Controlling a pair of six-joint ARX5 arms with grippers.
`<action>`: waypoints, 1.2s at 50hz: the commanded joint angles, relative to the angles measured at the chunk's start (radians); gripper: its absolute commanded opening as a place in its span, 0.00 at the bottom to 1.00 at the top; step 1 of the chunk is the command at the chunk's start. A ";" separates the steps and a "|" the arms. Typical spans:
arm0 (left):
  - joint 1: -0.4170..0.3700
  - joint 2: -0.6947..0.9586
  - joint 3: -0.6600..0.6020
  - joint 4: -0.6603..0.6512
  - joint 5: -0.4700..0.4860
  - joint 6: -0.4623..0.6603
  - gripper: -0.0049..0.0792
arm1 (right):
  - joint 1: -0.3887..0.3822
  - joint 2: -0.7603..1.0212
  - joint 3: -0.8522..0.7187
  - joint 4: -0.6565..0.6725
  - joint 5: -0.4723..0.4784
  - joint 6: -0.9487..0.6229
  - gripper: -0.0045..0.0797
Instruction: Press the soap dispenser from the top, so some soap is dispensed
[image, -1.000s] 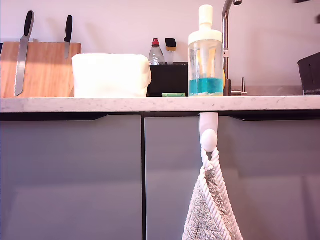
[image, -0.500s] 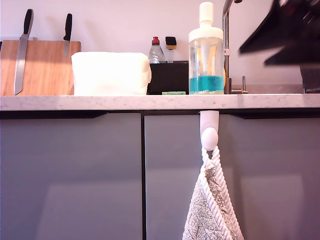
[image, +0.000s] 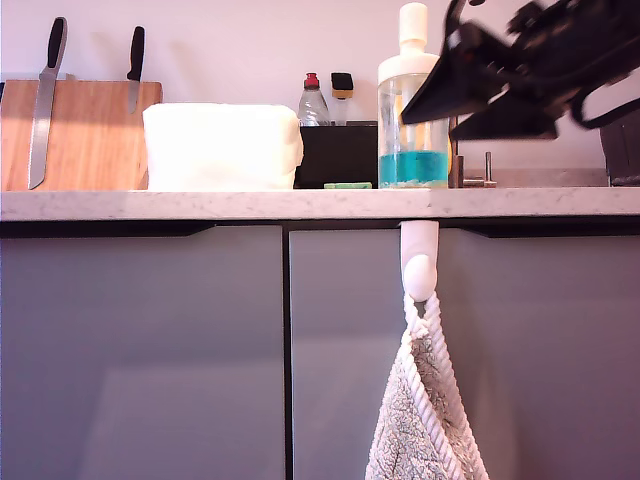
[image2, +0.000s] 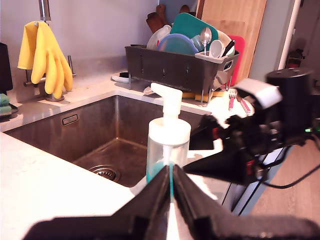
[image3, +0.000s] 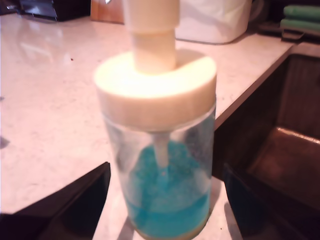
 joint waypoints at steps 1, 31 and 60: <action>-0.003 0.005 0.000 0.014 0.002 0.005 0.03 | 0.014 0.030 0.028 0.007 0.004 -0.008 0.83; -0.074 0.175 0.177 0.142 -0.043 0.032 0.03 | 0.043 0.126 0.082 -0.008 0.019 -0.032 0.78; -0.206 0.605 0.602 0.084 -0.043 0.062 0.03 | 0.048 0.126 0.082 -0.007 0.044 -0.032 0.72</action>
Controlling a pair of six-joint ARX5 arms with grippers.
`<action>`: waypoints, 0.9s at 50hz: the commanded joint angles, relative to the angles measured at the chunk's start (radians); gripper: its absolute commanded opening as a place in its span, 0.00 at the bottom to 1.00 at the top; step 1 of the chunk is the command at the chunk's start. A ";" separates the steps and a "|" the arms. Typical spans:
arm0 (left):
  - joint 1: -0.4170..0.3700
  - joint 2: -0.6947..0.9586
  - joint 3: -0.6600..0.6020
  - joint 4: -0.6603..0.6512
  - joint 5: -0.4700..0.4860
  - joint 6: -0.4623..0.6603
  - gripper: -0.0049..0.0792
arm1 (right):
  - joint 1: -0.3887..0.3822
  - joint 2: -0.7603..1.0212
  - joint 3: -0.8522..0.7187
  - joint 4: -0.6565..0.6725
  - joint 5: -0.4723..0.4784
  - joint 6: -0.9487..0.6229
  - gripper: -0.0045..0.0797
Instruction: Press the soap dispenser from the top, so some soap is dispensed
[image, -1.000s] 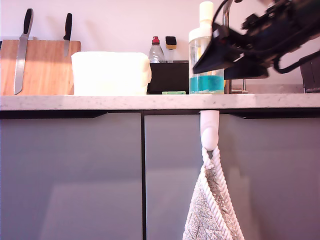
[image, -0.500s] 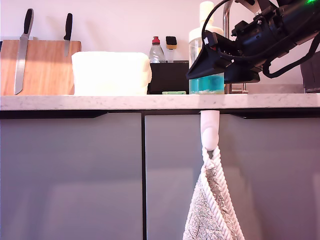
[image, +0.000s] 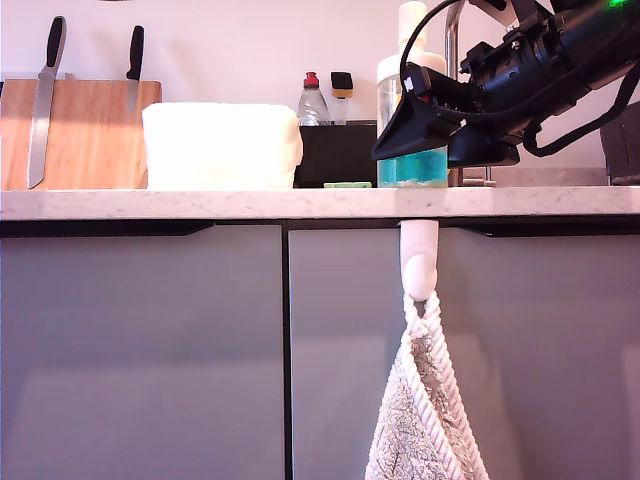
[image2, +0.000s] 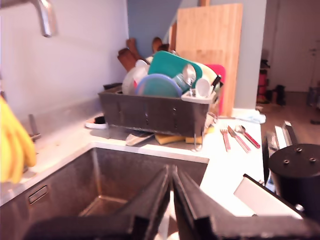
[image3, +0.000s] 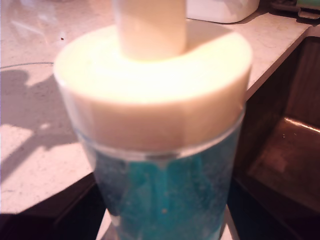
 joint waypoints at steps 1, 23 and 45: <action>-0.018 0.040 0.032 -0.012 0.002 0.020 0.03 | 0.005 0.006 0.002 0.007 0.000 -0.006 0.69; -0.073 0.109 0.111 -0.161 -0.021 0.108 0.03 | 0.005 0.006 0.002 0.006 -0.002 -0.005 0.51; -0.076 0.110 0.166 -0.233 -0.069 0.114 0.03 | 0.019 0.006 0.002 0.006 -0.003 -0.006 0.51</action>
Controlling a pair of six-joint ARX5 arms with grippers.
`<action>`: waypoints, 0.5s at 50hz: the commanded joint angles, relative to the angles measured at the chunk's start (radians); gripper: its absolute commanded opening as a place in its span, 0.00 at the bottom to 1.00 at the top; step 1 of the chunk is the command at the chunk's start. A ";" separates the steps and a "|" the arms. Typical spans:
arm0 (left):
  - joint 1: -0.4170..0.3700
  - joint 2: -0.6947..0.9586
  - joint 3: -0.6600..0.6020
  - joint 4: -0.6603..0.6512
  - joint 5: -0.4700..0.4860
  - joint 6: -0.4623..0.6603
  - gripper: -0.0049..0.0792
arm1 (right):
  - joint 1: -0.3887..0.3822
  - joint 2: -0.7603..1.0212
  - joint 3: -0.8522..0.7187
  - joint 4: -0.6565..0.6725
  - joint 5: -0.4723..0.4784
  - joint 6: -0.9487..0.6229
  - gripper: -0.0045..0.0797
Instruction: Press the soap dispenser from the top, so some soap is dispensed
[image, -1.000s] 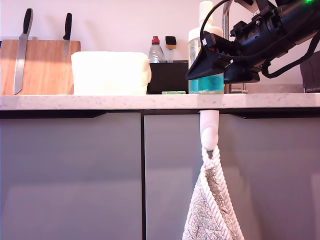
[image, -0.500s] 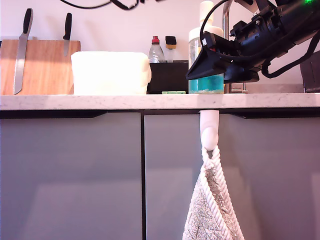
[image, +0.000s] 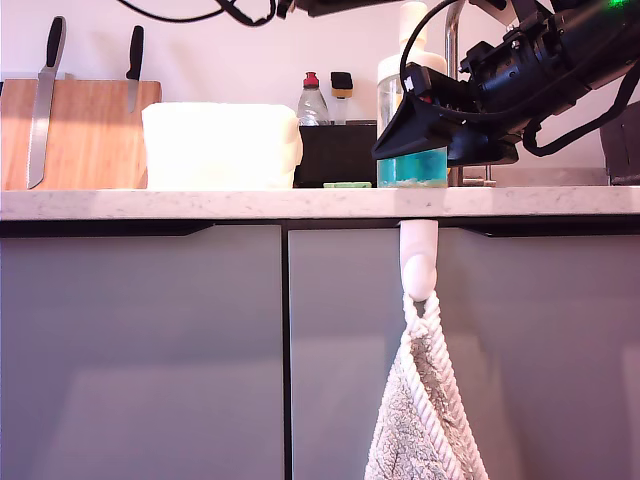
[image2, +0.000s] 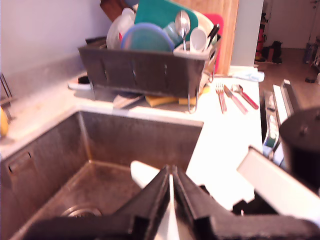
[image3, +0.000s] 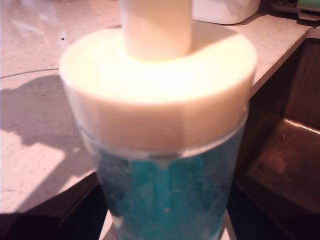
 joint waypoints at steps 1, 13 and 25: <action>-0.007 0.008 0.020 -0.003 -0.003 0.008 0.03 | 0.016 0.006 0.002 0.005 -0.003 -0.002 0.51; -0.016 0.014 0.023 -0.044 -0.003 0.042 0.03 | 0.023 0.006 0.002 0.005 -0.002 -0.002 0.51; -0.023 0.014 0.023 -0.074 -0.010 0.065 0.03 | 0.023 0.006 0.002 0.005 0.000 -0.002 0.51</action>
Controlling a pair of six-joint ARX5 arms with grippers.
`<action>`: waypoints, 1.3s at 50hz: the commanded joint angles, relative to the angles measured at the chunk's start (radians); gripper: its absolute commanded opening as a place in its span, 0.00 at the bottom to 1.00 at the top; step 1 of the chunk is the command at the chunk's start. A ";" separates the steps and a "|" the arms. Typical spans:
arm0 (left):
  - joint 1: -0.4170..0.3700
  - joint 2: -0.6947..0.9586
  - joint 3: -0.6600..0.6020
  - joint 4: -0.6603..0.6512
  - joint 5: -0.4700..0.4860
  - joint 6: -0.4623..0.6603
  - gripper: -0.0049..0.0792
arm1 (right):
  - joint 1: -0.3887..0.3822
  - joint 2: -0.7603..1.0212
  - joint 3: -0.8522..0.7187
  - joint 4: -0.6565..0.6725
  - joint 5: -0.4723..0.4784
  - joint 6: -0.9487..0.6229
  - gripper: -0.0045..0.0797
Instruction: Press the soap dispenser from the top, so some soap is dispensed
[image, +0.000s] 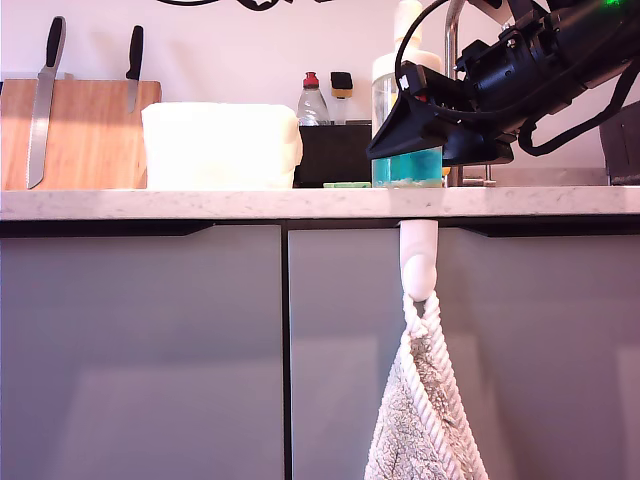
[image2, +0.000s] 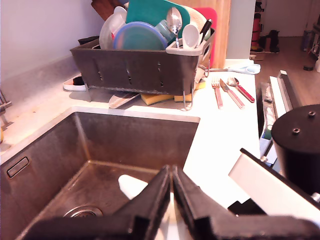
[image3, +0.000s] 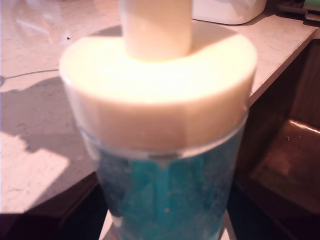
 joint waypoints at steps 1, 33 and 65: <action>-0.004 0.014 -0.003 -0.008 -0.002 0.005 0.03 | 0.011 0.006 0.002 0.005 0.000 -0.002 0.51; -0.008 0.076 -0.003 -0.174 -0.022 0.079 0.03 | 0.011 0.006 0.002 -0.003 0.000 -0.002 0.51; -0.008 0.122 -0.003 -0.272 -0.027 0.103 0.03 | 0.011 0.006 0.002 -0.003 0.000 -0.002 0.51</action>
